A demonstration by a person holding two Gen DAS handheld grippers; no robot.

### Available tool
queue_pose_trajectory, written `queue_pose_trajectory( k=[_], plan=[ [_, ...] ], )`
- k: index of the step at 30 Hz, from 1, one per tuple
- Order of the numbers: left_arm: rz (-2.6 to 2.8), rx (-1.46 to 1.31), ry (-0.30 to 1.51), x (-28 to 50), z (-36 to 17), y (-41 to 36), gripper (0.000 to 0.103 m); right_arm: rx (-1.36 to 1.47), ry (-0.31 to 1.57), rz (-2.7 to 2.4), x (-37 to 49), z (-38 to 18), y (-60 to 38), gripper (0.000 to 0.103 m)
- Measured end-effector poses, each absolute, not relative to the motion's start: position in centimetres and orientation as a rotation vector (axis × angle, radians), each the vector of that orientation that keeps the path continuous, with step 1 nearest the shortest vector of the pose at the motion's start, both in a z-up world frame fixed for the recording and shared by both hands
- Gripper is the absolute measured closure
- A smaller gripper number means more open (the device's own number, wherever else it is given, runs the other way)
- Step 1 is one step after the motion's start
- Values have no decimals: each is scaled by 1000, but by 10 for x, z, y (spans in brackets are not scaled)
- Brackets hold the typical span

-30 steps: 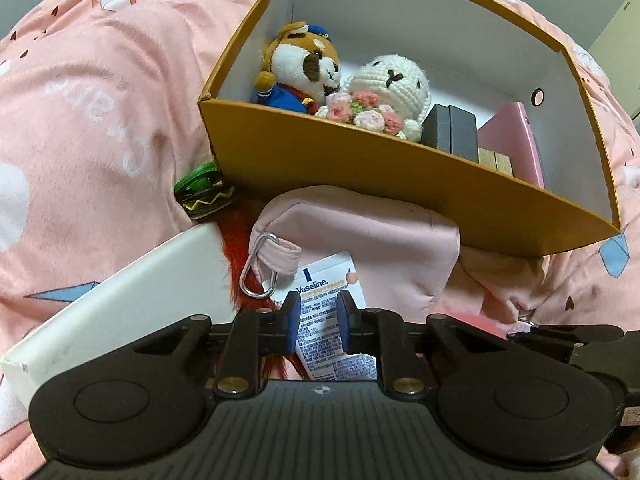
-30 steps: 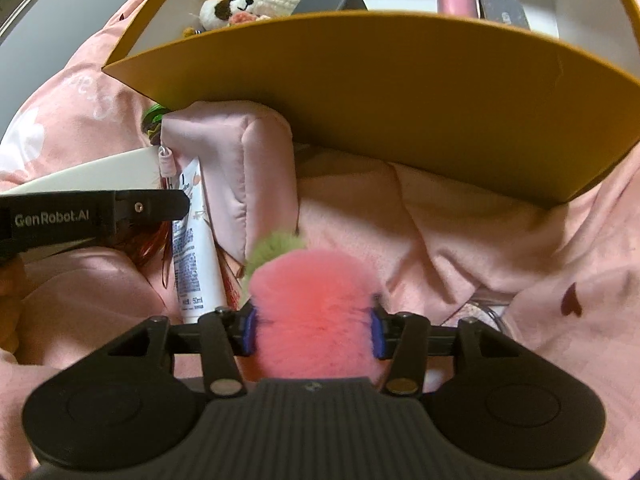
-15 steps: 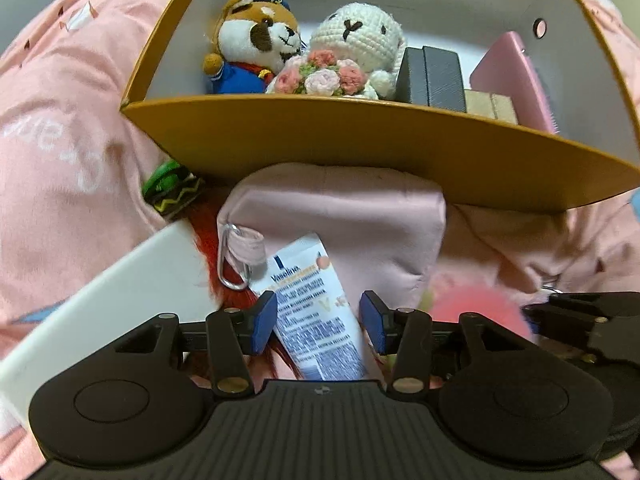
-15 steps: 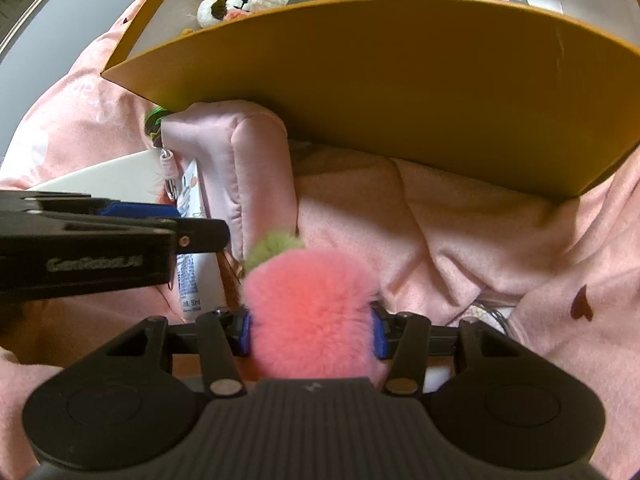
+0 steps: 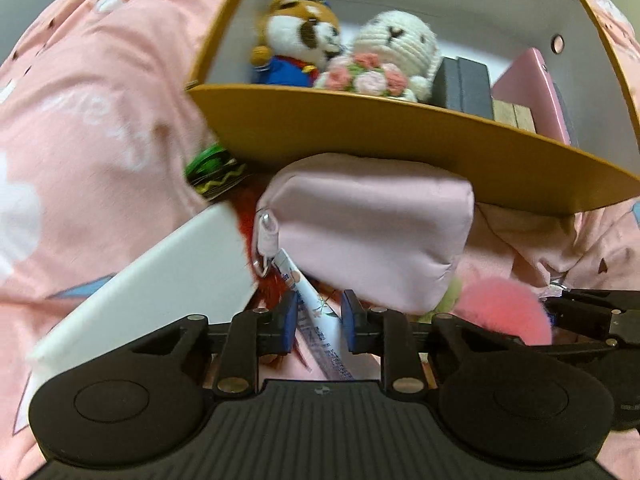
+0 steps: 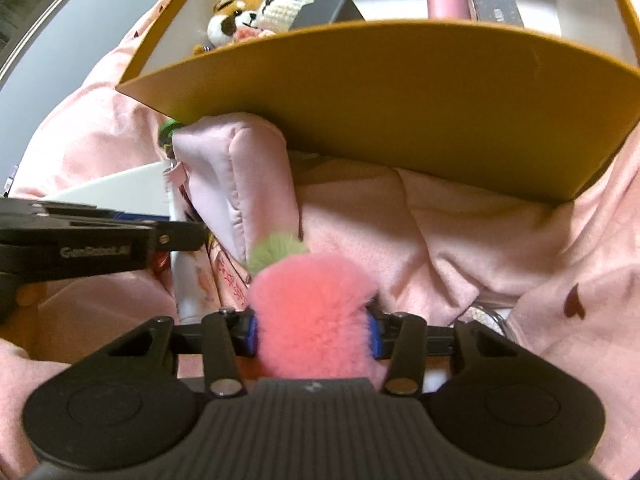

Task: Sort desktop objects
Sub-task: 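Lift the Vaseline tube with the left gripper while the right lifts the pompom toward the shoebox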

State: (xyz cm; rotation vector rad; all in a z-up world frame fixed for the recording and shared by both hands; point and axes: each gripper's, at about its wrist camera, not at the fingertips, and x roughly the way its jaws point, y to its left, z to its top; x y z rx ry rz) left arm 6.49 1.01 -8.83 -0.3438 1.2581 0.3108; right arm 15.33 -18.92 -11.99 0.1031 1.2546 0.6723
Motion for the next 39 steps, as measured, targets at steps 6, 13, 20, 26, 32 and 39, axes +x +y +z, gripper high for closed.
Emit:
queue_pose_trajectory(
  k=[6,13,20,26,32,39],
  plan=[
    [316,-462,1256,55,-91,28,79,129,1316,677,158,-132,-187,53],
    [287,-490,1212,41,-85,29,84,150,1278,669,152,-124,-194,59],
    [204,-515,1122,17,-56,30,91,139,1180,671,140,-94,-202,60],
    [148,-470,1011,18,-21,26,92,131,1083,664,129,-40,-232,60],
    [116,-423,860,11,25,21,93,160,983,661,126,4,-251,60],
    [72,-392,723,42,55,14,93,173,874,604,146,30,-248,60]
  ],
)
